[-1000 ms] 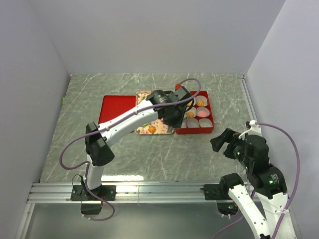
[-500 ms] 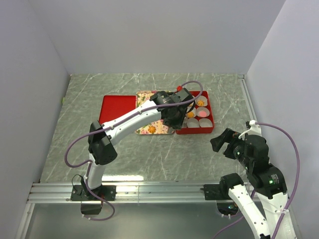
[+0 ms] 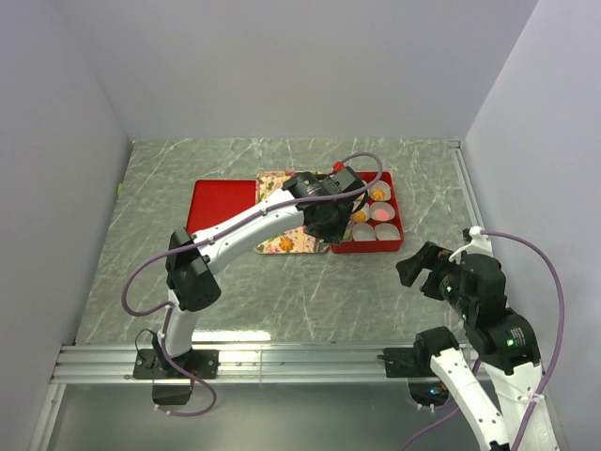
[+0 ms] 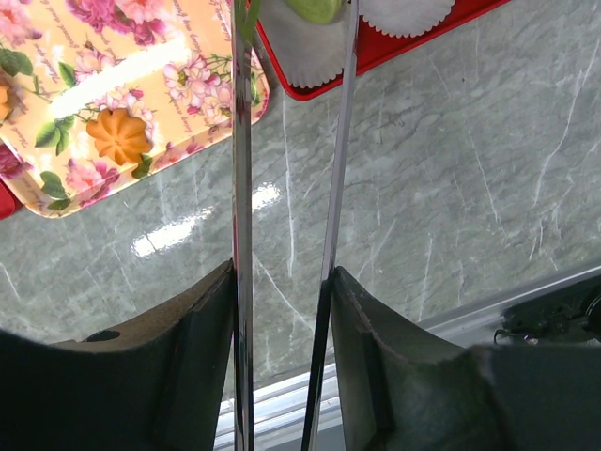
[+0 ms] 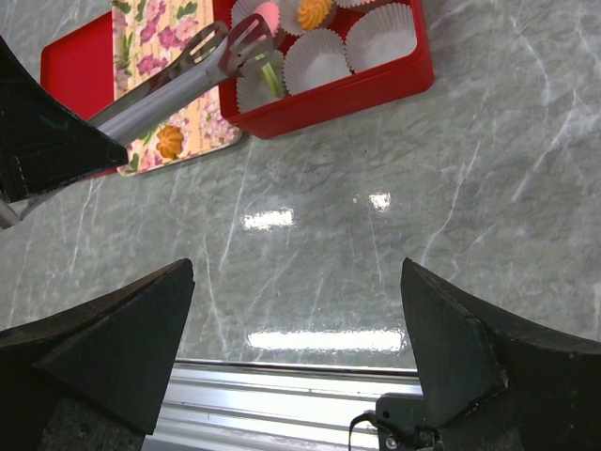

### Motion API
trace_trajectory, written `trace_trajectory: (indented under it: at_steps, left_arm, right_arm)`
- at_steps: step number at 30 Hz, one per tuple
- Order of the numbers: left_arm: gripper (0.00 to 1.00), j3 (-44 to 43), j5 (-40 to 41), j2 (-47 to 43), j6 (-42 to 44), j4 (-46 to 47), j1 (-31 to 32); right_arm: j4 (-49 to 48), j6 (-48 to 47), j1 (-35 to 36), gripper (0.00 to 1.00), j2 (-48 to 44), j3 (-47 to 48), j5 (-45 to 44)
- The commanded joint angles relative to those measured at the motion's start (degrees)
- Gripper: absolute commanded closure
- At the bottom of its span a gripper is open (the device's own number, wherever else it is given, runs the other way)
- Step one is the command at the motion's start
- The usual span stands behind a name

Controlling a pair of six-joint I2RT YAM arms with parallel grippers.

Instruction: Pack the cookies

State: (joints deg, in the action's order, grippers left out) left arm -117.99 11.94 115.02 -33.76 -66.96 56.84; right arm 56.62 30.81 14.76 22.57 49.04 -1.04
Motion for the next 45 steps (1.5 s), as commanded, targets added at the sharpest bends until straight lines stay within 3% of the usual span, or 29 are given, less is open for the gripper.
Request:
trace_trajectory:
  at_steps: [1, 13, 16, 22, 29, 45]
  left_arm:
    - [0.51, -0.2, 1.8, -1.9, 0.9, -0.5, 0.2]
    - [0.51, -7.2, 5.1, -5.5, -0.3, -5.2, -2.6]
    - [0.51, -4.1, 6.0, -9.8, -1.0, -4.7, -5.7]
    - [0.5, 10.7, 6.2, -18.2, -1.8, -3.0, -14.6]
    - [0.5, 23.3, 6.9, -21.2, -1.7, -2.0, -16.4]
    - [0.51, 27.3, 1.3, -20.6, -5.4, 1.2, -16.4]
  right_arm:
    - [-1.9, -0.3, 0.4, 0.03, 0.6, -0.3, -0.9]
    - [-1.8, 0.1, 0.4, 0.03, 0.2, -0.3, -1.4]
    - [-1.8, 0.2, 0.3, 0.03, 0.1, -0.4, -1.5]
    - [-1.9, 0.2, 0.4, 0.03, 0.1, -0.4, -1.4]
    - [-2.0, 0.1, 0.4, 0.03, 0.1, -0.4, -1.2]
    - [-1.9, 0.0, 0.4, 0.03, 0.3, -0.4, -1.1]
